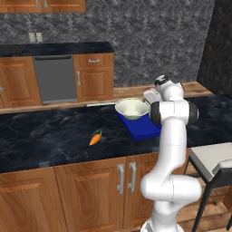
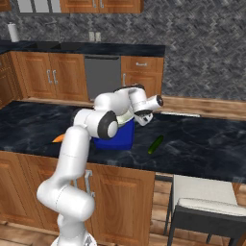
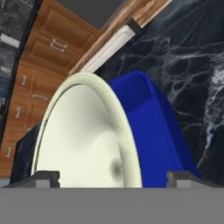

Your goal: Place the two vegetables and bowl onto the tray for setting up a vegetable dip station.

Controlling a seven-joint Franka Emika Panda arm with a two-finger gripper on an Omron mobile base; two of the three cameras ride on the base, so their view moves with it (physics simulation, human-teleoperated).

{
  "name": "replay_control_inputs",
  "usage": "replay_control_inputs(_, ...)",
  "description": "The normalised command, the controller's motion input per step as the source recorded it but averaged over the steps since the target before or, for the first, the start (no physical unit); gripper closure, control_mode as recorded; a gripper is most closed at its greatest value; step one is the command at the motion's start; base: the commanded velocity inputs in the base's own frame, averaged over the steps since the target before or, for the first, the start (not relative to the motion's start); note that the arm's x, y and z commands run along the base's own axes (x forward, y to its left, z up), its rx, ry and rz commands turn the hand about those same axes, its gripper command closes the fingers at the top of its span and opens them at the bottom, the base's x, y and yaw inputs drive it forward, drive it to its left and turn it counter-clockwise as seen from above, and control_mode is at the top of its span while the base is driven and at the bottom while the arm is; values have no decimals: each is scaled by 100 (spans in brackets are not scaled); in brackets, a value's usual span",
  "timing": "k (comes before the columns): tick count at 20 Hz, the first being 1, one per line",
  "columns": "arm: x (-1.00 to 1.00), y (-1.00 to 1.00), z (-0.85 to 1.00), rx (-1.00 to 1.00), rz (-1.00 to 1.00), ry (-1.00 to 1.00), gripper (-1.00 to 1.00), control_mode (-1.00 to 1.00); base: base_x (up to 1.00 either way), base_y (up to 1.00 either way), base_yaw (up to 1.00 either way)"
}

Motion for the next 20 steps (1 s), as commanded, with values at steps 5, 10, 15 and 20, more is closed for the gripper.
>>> replay_control_inputs(5, -12, -5, 16, 0, 0, 0, -100, -100, 0, 0, 0)
replay_control_inputs(10, -15, -7, 24, -7, 0, 1, -100, -100, 0, 0, 0)
replay_control_inputs(15, -19, -9, 26, -8, 0, 0, -100, -100, 0, 0, 0)
replay_control_inputs(20, -25, -12, 23, -10, 0, 0, -100, -100, 0, 0, 0)
